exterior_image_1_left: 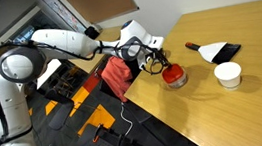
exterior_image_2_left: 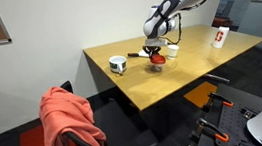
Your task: Pour contents from the cup into the clear bowl then put the orange lid on the clear bowl
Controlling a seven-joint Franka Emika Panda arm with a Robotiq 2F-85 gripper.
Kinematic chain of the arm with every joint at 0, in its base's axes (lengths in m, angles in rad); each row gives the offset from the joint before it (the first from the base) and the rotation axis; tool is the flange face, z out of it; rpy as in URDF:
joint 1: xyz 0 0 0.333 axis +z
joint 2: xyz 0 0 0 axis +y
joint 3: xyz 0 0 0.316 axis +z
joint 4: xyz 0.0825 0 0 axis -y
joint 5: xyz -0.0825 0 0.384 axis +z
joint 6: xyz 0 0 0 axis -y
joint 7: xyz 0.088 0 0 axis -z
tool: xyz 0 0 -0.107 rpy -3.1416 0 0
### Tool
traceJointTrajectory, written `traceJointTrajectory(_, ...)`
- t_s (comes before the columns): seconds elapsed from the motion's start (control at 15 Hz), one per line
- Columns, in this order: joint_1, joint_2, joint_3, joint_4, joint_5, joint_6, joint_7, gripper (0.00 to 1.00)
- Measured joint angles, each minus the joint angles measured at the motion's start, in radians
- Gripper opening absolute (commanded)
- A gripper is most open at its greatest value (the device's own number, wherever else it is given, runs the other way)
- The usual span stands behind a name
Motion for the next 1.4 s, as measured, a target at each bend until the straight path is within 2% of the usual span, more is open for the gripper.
traceJointTrajectory(0.53,-0.004,0.000,0.001,0.002,0.005,0.000,0.000,0.02)
traceJointTrajectory(0.6,-0.004,0.000,0.001,0.002,0.005,0.000,0.000,0.32)
traceJointTrajectory(0.67,-0.004,0.000,0.001,0.002,0.005,0.000,0.000,0.33)
traceJointTrajectory(0.73,-0.004,0.000,0.001,0.002,0.005,0.000,-0.001,0.39)
traceJointTrajectory(1.27,-0.002,-0.012,0.001,-0.001,0.005,0.000,-0.002,0.98)
traceJointTrajectory(1.4,0.000,-0.036,0.001,-0.014,0.004,0.000,-0.004,1.00)
